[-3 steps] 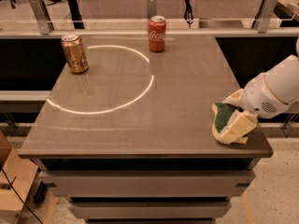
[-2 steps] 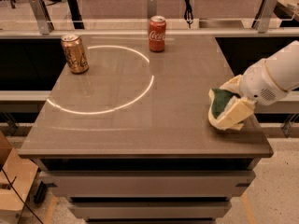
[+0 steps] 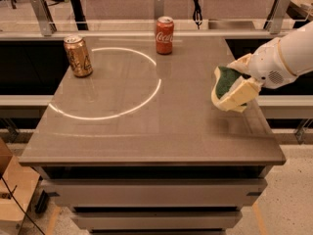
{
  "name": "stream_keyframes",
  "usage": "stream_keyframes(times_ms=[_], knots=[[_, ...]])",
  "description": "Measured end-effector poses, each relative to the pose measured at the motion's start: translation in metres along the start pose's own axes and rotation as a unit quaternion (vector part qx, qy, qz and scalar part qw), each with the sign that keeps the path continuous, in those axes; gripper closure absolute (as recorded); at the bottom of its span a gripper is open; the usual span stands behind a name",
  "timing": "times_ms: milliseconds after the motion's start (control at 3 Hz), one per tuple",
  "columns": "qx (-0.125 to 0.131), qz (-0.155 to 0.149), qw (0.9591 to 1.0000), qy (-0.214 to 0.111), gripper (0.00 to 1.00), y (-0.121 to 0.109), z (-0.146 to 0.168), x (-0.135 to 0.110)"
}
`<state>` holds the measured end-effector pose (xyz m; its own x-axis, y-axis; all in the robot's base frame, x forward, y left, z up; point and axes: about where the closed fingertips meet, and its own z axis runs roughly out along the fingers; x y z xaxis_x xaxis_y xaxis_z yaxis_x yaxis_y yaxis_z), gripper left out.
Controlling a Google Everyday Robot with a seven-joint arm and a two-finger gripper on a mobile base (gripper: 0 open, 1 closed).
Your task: Move sponge near orange can
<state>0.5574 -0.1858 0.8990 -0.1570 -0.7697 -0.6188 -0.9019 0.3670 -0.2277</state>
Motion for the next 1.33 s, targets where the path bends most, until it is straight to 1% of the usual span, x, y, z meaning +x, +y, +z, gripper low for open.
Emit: stream_keyframes(times_ms=[333,667,1000,1333], knots=[[-0.01,0.024,0.9992,-0.029,1.0,0.0,0.008,0.0],[-0.019,0.047,0.9928,-0.108,1.0,-0.013,0.029,-0.033],[-0.029,0.038,0.9791,-0.197,1.0,-0.031,0.05,-0.095],[-0.047,0.018,0.9635,-0.263,1.0,-0.039,0.069,-0.155]])
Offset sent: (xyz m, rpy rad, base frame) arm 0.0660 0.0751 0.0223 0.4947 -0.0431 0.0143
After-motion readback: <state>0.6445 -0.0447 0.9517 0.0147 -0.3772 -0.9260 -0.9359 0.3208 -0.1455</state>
